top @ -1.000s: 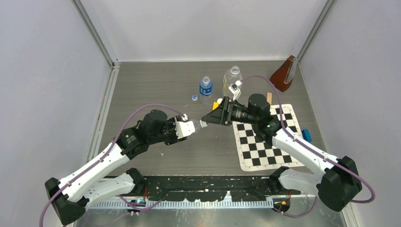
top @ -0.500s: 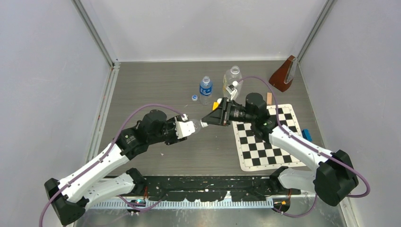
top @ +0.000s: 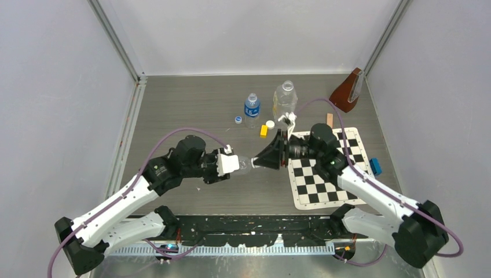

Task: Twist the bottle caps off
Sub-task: Unscrew the bottle cap from the plastic bottle.

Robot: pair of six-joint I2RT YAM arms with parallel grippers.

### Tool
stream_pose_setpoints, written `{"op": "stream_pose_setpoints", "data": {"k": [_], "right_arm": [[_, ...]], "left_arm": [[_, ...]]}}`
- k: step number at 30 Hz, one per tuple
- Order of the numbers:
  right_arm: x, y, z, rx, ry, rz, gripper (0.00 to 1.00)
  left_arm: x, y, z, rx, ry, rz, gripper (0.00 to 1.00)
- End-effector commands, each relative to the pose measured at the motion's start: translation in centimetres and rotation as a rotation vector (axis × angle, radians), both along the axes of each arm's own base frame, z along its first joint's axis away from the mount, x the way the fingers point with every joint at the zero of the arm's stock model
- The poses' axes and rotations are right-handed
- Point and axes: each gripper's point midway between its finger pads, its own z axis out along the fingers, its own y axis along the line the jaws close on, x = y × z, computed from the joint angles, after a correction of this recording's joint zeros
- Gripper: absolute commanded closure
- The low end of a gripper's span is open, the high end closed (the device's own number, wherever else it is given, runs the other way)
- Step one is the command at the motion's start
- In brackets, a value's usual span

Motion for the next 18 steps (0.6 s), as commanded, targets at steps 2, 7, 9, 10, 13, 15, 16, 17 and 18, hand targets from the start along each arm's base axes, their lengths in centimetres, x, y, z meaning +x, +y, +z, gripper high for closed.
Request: {"op": "stream_pose_setpoints", "data": {"k": [2, 7, 9, 10, 13, 15, 16, 17, 18], "right_arm": [[-2.4, -1.9, -0.4, -0.011, -0.851, 0.161, 1.0], [-1.3, -2.8, -0.1, -0.103, -1.282, 0.224, 1.0], [-1.7, -3.0, -0.4, -0.136, -1.298, 0.307, 1.0], [-2.1, -3.0, -0.5, -0.132, -1.291, 0.34, 1.0], [-2.7, -2.8, 0.1, -0.084, -1.33, 0.378, 1.0], [-3.1, -2.8, 0.6, -0.064, -1.35, 0.383, 1.0], [-3.2, -2.8, 0.9, -0.055, -1.361, 0.384, 1.0], [-3.6, -2.9, 1.3, -0.041, -1.373, 0.387, 1.0], [-3.7, -2.9, 1.5, -0.034, -1.381, 0.386, 1.0]], "left_arm": [[-4.0, -2.5, 2.6, -0.108, 0.122, -0.215, 1.0], [-7.0, -1.8, 2.5, -0.054, 0.257, -0.322, 1.0], [-7.7, -1.3, 2.8, -0.046, 0.296, -0.33, 1.0], [-8.1, -1.1, 3.1, -0.052, 0.31, -0.342, 1.0], [-9.1, -0.9, 4.6, -0.102, 0.376, -0.365, 1.0], [-10.0, -0.7, 5.9, -0.138, 0.459, -0.393, 1.0], [-10.5, -0.7, 6.7, -0.168, 0.497, -0.428, 1.0], [-10.9, -0.6, 7.1, -0.18, 0.531, -0.442, 1.0], [-11.1, -0.5, 7.4, -0.187, 0.558, -0.452, 1.0]]}}
